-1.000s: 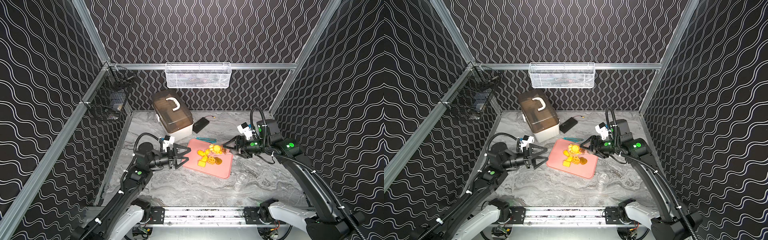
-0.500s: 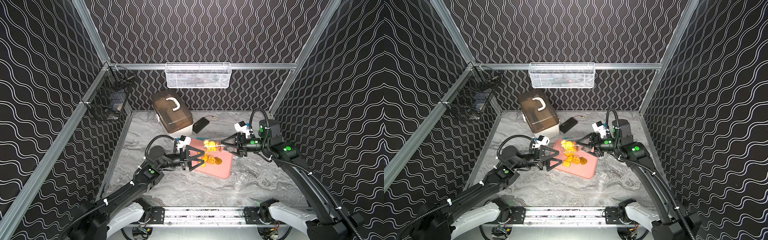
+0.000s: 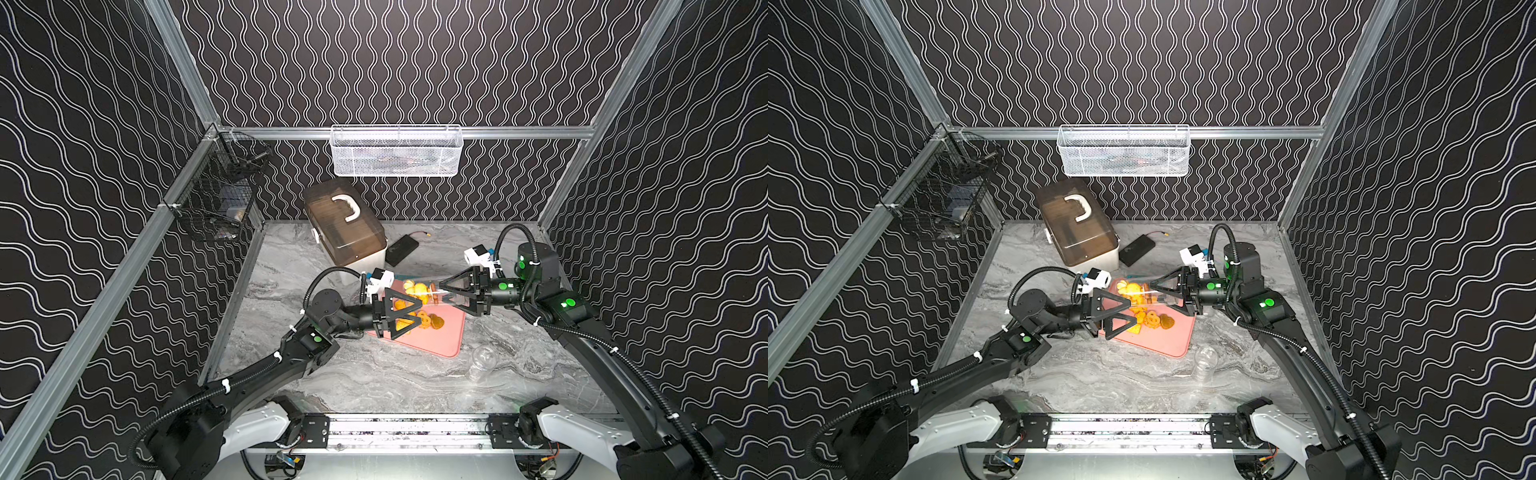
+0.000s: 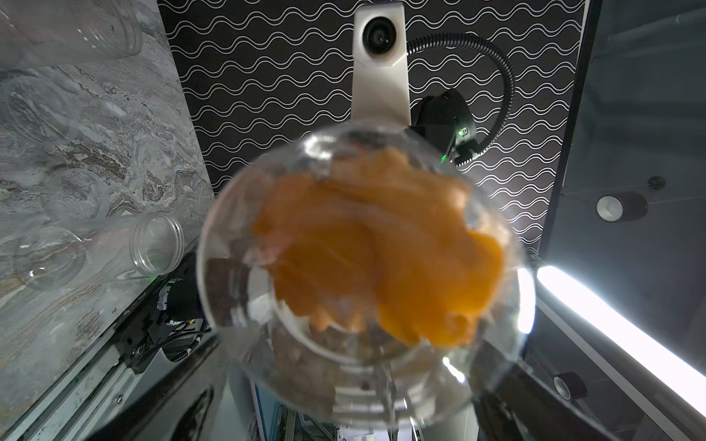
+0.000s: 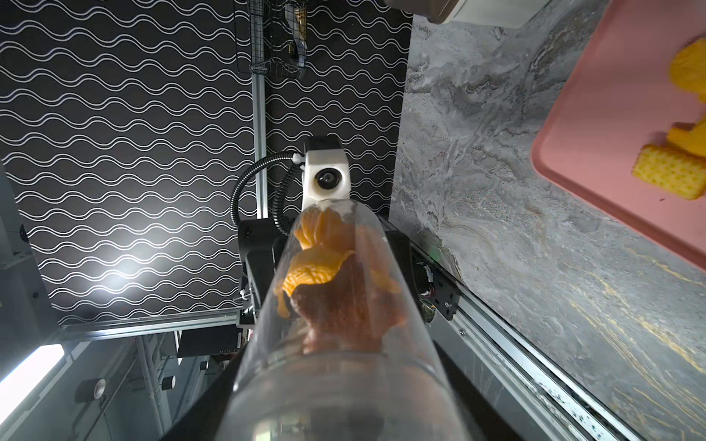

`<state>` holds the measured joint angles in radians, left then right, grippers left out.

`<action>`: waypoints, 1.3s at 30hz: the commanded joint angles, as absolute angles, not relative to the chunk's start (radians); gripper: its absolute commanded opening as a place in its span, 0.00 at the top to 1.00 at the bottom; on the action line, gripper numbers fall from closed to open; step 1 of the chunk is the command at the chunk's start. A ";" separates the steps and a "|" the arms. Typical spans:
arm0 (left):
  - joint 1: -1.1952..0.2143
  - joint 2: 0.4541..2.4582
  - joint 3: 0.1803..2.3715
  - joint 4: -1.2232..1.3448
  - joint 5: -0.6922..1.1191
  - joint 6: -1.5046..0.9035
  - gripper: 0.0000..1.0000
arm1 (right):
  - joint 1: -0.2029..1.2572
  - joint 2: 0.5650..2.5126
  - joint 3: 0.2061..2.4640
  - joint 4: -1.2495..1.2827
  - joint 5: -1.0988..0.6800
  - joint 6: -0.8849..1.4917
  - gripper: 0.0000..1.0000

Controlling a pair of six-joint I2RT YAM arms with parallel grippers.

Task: Pour the cookies out of the jar
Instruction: Unscrew the lid from the jar.

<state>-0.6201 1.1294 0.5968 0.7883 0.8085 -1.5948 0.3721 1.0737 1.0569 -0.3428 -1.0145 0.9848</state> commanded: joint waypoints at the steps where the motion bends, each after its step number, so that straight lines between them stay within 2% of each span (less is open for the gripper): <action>1: -0.620 1.152 0.615 0.898 0.797 -1.623 0.01 | 0.380 1.069 1.053 -0.282 -1.043 0.999 0.34; 8: -0.619 1.196 0.647 0.978 0.792 -1.665 0.01 | 0.388 1.058 1.037 -0.295 -1.048 0.985 0.33; 15: -0.619 1.167 0.684 0.825 0.802 -1.590 0.01 | 0.389 1.054 1.038 -0.339 -1.046 0.949 0.33; 21: -0.619 1.161 0.677 0.820 0.809 -1.595 0.01 | 0.390 1.059 1.029 -0.323 -1.053 0.957 0.33; 29: -0.619 1.192 0.664 0.919 0.813 -1.643 0.15 | 0.389 1.061 1.028 -0.324 -1.058 0.959 0.33; 39: -0.606 1.214 0.658 0.953 0.821 -1.666 0.23 | 0.388 1.064 1.029 -0.330 -1.073 0.953 0.33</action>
<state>-0.6121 1.2095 0.6617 0.8516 0.8093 -1.6356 0.3870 1.0637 1.0294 -0.3313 -1.0626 0.9569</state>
